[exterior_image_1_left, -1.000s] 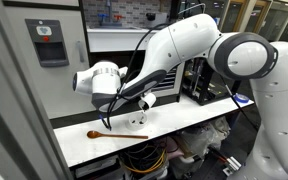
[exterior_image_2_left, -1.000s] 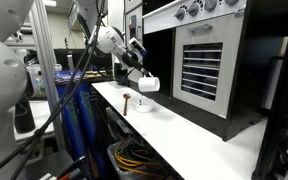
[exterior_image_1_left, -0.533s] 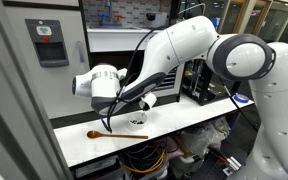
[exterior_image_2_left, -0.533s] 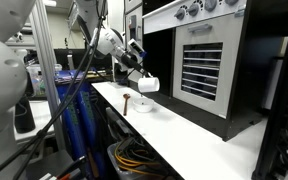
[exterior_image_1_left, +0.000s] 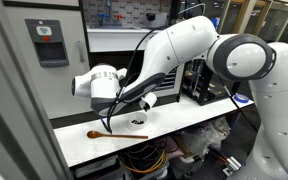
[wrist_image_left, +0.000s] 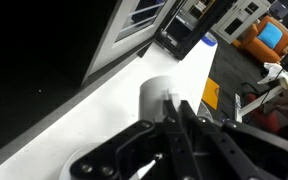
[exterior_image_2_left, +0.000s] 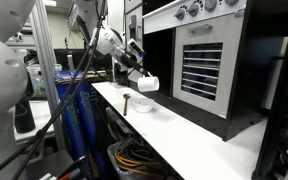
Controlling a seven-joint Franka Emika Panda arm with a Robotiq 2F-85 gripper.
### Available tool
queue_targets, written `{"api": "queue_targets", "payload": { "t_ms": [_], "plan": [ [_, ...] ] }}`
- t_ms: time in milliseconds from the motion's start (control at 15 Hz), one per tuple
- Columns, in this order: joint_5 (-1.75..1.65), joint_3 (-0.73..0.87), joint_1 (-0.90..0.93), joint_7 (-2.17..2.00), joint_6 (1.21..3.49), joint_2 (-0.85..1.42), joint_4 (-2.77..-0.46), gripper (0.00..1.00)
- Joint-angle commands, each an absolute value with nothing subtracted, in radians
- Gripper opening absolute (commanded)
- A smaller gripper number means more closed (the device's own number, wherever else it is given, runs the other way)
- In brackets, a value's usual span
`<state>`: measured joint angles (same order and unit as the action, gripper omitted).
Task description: Lift the white cup and empty its contents into the bowl
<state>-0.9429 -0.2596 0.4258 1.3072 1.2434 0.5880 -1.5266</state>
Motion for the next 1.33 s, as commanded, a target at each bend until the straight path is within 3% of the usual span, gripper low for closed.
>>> {"api": "queue_targets", "payload": {
  "t_ms": [0,1267],
  "plan": [
    [-0.974,-0.271,0.428,1.333,1.213,0.601,-1.513,0.02],
    [-1.019,-0.273,0.430,1.379,1.187,0.604,-1.527,0.02]
  ]
}}
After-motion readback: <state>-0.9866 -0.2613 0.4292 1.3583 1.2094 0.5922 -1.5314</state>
